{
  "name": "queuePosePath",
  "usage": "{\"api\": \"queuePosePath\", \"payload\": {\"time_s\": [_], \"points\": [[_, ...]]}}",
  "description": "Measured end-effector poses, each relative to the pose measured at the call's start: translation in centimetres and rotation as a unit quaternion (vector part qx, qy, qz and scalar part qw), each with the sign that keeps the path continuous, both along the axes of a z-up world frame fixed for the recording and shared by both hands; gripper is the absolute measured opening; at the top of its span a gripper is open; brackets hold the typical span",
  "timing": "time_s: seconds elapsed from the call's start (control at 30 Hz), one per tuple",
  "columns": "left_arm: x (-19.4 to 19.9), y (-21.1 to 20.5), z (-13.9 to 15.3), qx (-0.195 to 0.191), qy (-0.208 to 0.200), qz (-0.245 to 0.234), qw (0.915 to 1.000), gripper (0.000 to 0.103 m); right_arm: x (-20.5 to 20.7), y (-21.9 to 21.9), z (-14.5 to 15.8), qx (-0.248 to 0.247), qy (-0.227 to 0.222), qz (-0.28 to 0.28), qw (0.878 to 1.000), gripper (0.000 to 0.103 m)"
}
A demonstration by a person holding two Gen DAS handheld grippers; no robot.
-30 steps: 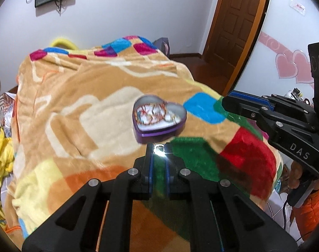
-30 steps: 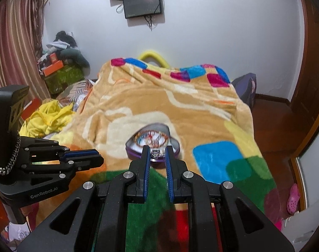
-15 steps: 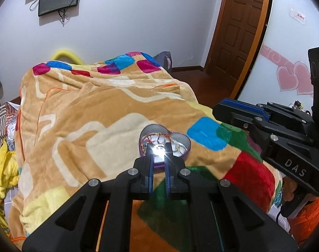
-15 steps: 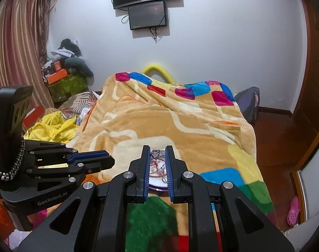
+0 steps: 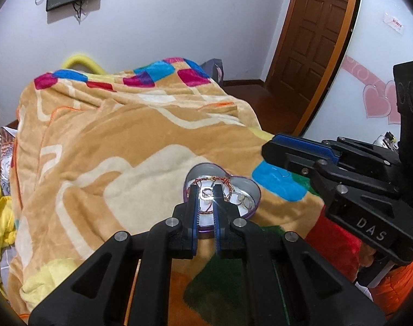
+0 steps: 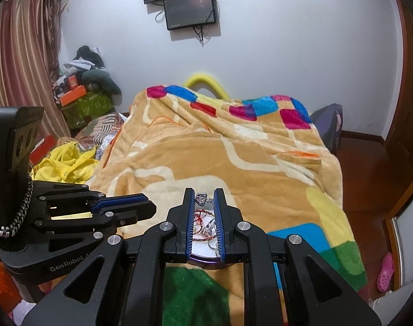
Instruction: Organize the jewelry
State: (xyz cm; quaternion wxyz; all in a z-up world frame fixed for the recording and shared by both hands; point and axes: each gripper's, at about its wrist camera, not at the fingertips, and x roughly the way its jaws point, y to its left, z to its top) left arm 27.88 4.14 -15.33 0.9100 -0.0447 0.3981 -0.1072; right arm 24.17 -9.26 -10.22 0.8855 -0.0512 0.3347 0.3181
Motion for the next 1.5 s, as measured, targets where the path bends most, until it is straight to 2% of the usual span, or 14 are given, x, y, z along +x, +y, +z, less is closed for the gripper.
{"api": "queuePosePath", "payload": {"time_s": [0.43, 0.83, 0.97, 1.2, 1.37, 1.5], "points": [[1.9, -0.8, -3.2, 0.002, 0.040, -0.019, 0.9990, 0.008, 1.7, 0.5, -4.2, -0.029, 0.059, 0.012, 0.998, 0.013], [2.3, -0.6, -3.4, 0.003, 0.043, -0.013, 0.9990, 0.008, 2.1, 0.3, -5.4, -0.050, 0.081, 0.013, 0.995, 0.014], [1.9, -0.5, -3.3, 0.001, 0.043, -0.010, 0.9990, 0.009, 1.7, 0.3, -5.1, -0.058, 0.072, 0.011, 0.996, 0.020], [0.9, -0.3, -2.1, 0.002, 0.032, -0.003, 0.9995, 0.020, 0.9, -0.2, -3.7, -0.053, 0.059, 0.007, 0.997, 0.022], [-0.8, -0.1, 0.4, 0.006, 0.005, 0.007, 0.9999, 0.030, -0.2, -1.0, -1.5, -0.042, 0.039, 0.000, 0.998, 0.022], [-2.7, 0.2, 3.4, 0.007, -0.031, 0.021, 0.9993, 0.031, -2.1, -2.2, 1.4, -0.022, 0.002, -0.015, 1.000, 0.022]]}}
